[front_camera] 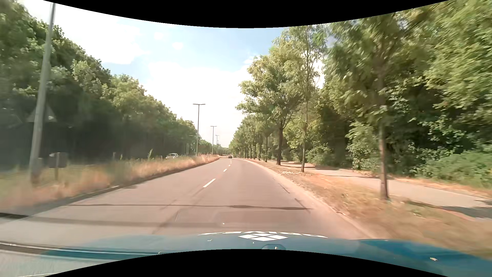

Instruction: Follow the waypoints while adhering to traffic rules and regulations

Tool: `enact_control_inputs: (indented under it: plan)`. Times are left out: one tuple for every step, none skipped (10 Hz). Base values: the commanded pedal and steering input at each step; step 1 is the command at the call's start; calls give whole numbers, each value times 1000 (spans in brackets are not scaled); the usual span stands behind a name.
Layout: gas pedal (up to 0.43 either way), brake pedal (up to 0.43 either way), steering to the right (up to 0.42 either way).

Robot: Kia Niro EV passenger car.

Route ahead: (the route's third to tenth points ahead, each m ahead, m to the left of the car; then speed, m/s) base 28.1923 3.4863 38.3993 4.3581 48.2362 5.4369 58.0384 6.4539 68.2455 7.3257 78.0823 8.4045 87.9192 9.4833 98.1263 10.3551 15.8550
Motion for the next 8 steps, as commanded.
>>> enact_control_inputs:
  plan:
    - [157, 0, -10]
    - [157, 0, -11]
    - [157, 0, -11]
    - [157, 0, -12]
    - [157, 0, -13]
    - [157, 0, -14]
    - [157, 0, -14]
    - [157, 0, -14]
